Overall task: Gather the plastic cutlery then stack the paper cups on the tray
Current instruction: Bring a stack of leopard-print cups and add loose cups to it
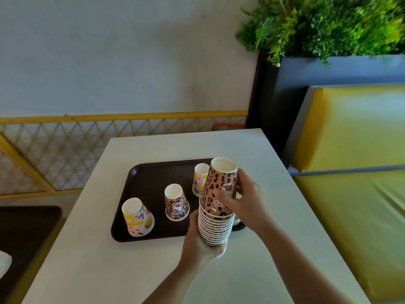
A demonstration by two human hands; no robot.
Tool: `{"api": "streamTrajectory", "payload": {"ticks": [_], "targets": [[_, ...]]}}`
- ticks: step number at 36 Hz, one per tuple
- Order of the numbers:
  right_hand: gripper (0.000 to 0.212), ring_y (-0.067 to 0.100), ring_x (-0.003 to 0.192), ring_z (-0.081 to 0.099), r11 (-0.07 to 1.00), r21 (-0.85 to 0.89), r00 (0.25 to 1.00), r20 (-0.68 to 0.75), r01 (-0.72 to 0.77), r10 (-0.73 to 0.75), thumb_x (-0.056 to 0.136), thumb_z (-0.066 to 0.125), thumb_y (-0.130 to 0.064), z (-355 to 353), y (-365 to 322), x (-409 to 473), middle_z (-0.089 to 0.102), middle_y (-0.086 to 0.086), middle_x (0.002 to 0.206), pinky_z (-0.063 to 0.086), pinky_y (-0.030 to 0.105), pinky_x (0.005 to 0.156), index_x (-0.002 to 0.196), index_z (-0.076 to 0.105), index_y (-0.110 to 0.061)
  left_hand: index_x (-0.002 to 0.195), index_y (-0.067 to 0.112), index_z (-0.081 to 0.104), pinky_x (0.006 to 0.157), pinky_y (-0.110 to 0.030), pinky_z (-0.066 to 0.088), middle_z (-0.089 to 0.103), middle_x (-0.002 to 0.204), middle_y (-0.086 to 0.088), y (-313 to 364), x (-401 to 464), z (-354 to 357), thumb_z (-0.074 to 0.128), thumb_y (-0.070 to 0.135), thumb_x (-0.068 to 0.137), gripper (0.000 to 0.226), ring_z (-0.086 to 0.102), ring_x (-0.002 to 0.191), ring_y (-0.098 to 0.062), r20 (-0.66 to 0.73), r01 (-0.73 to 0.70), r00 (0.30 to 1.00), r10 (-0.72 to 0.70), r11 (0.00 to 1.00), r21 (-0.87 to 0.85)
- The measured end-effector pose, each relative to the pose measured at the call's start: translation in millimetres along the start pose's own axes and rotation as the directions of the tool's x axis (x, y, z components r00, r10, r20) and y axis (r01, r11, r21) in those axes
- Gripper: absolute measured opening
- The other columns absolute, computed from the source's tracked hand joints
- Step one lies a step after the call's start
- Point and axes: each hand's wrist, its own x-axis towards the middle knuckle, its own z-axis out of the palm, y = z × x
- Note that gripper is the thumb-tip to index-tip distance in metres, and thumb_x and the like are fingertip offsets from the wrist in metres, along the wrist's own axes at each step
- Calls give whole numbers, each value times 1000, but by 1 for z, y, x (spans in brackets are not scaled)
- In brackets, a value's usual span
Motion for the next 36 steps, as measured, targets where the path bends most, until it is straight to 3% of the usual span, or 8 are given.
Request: {"api": "streamTrajectory", "payload": {"ticks": [6,13,17,20,24,28,31,36], "targets": [[44,5,93,63,1000,-15,999,-46,27,-28,72,75,-23,-7,-6,1,63,-10,98,53,16,75,108,50,-27,121,38,36,80,-14,50,61,115,13,-2,-1,2,82,42,47,87,59,102,2,-20,-16,1000,17,1000,16],[41,-3,89,63,998,57,996,-91,8,-3,74,73,-21,-14,-10,9,63,-18,95,53,12,71,110,52,-27,121,40,36,82,-17,51,61,116,13,-2,-2,2,82,42,47,86,59,104,2,-22,5,1000,-4,1000,6],[25,5,88,67,980,198,995,-88,-22,40,78,68,-19,-21,-15,17,67,-13,94,57,27,72,98,56,-28,120,42,37,79,-10,48,60,116,14,-3,-2,0,82,41,46,86,57,105,4,-27,18,999,-18,1000,4],[13,11,85,69,918,395,987,-136,-29,89,84,60,-12,-28,-22,24,69,-4,91,56,27,68,92,59,-22,119,40,37,78,-6,46,60,115,13,-4,-4,-1,81,43,45,86,56,104,7,-44,30,999,-30,1000,-3],[9,17,88,69,790,609,932,-245,-67,268,88,57,-15,-39,-16,40,68,3,94,56,28,72,97,59,-14,115,40,38,75,-5,45,60,112,15,-7,-5,-6,80,41,43,84,56,102,9,-80,52,995,-53,999,-8],[31,17,95,65,887,450,870,-391,-104,301,86,62,-17,-37,6,48,66,5,105,56,34,80,114,55,-5,116,40,39,76,-4,46,59,112,15,-8,-5,-9,79,42,41,85,55,103,9,-115,53,992,-53,999,-8],[31,14,91,63,969,213,883,-420,-128,209,81,67,-19,-28,28,43,65,1,101,56,35,78,108,54,-13,115,41,38,75,-2,45,59,112,16,-6,-5,-9,78,43,40,85,55,101,11,-132,51,990,-52,999,-16],[52,11,90,60,986,-6,918,-366,-169,155,74,74,-23,-8,55,29,64,1,106,49,19,71,120,52,-14,112,40,39,71,-1,44,58,110,19,-2,-4,-10,87,27,45,83,54,98,15,-119,50,992,-52,998,-25]]}}
